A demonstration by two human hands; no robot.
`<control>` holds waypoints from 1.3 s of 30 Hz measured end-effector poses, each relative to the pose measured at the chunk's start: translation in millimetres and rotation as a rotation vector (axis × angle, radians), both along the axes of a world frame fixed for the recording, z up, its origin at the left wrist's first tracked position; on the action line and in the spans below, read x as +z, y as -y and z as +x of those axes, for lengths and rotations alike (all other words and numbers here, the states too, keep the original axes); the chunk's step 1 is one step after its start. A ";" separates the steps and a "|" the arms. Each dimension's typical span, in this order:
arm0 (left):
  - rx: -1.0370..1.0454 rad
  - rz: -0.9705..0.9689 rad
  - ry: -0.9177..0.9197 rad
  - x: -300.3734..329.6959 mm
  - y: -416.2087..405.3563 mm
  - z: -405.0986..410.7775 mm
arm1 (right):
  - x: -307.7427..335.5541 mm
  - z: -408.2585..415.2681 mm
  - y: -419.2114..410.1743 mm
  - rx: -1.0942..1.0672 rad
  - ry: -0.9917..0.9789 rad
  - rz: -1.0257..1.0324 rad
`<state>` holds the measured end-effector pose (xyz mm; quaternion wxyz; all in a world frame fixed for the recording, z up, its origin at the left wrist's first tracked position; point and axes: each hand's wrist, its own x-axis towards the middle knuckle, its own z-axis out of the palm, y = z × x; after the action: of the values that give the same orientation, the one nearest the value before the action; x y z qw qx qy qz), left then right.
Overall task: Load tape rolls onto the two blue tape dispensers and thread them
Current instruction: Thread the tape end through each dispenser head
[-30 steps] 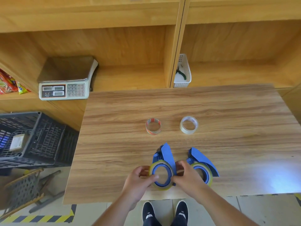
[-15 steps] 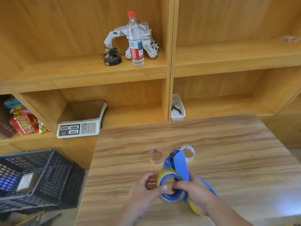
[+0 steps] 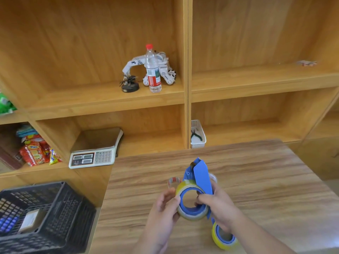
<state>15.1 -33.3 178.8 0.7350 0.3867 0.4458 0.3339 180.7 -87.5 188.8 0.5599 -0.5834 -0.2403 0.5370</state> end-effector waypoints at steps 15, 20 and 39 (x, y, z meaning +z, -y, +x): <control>-0.847 1.476 -0.694 71.1 -28.5 -18.0 | 10.6 25.9 37.4 0.493 -0.103 -0.060; -0.905 1.529 -0.742 76.4 -15.2 -13.9 | 7.3 26.1 46.7 0.533 -0.096 -0.061; -0.930 1.190 -0.703 77.4 13.6 -26.5 | -1.3 30.9 61.2 0.712 -0.136 -0.177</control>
<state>-11.4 -46.9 256.2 0.2887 0.9370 0.1933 0.0356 211.7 -148.7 187.5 0.3002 -0.4726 -0.3430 0.7543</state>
